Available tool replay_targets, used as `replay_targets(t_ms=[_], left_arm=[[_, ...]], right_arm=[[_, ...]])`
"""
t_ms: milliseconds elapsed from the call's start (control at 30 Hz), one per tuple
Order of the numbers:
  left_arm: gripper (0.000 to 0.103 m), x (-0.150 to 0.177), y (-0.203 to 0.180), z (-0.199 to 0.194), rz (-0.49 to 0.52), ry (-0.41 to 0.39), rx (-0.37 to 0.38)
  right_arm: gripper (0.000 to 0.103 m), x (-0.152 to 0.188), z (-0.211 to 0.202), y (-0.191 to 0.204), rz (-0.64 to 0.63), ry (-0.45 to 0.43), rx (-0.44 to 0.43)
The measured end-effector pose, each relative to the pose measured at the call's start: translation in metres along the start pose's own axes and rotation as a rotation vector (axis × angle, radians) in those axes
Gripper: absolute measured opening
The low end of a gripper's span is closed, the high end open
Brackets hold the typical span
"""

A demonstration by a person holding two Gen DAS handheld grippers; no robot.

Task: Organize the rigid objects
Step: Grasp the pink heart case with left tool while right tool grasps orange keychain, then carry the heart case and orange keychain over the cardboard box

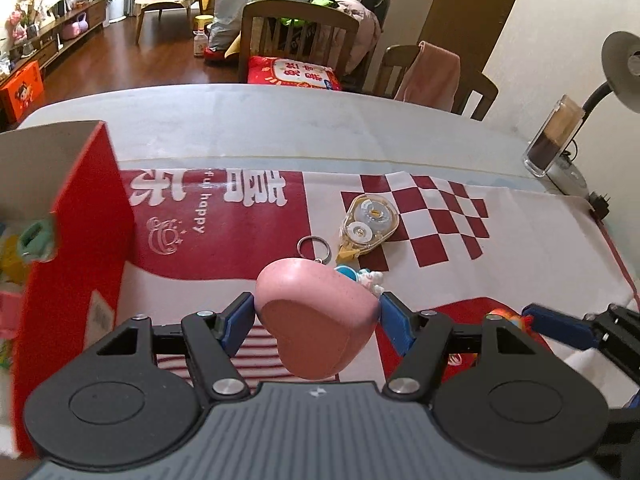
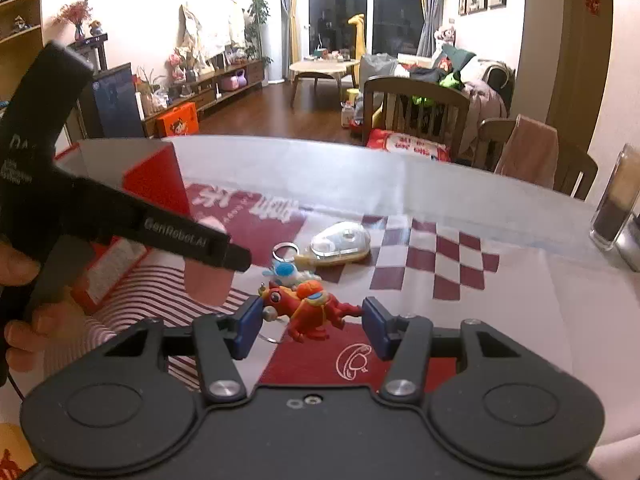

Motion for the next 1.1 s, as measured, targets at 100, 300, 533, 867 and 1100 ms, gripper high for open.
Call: replay_targets(t_ms=[100, 300, 533, 867, 1100], left_arm=[[0.068, 0.005, 0.0, -0.016, 0.0, 0.001, 0.021], [0.068, 0.011, 0.006, -0.049, 0.027, -0.01, 0.039], [0.068, 0.008, 0.028, -0.093, 0.063, -0.052, 0.046], [0.068, 0.005, 0.097, -0.146, 0.073, -0.099, 0.03], [0.068, 0.0, 0.157, -0.17, 0.064, -0.116, -0.006]], right_arm=[[0.054, -0.006, -0.013, 0.004, -0.002, -0.01, 0.004], [0.054, -0.019, -0.037, 0.017, 0.004, -0.023, 0.007], [0.054, -0.041, -0.056, 0.05, 0.001, -0.053, 0.001], [0.054, -0.075, -0.053, 0.113, -0.011, -0.07, -0.022], [0.054, -0.098, -0.037, 0.164, -0.07, -0.076, -0.033]])
Point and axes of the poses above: each gripper's, at about its wrist camera, not at the fingertips, and z roughly the way its jaws point, y to its left, x to its underside, the point moved 9 cm from there along z, roughly the way its jaws point, and after that the axes turned 6 degrees about y, right-handed, at the moved point
